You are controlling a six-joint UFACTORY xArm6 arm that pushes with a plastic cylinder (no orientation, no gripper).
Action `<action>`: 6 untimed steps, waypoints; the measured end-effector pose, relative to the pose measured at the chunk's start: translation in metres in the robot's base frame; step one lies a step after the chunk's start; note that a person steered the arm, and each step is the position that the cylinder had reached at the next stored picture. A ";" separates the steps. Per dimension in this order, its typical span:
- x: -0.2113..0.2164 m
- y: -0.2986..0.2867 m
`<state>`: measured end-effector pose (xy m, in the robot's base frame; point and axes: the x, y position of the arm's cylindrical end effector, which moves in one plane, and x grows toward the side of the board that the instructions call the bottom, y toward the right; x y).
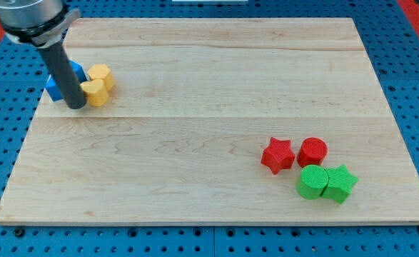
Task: Move the hexagon to the top of the heart
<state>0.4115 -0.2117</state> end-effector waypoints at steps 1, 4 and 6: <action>-0.027 0.011; -0.097 0.020; -0.086 -0.059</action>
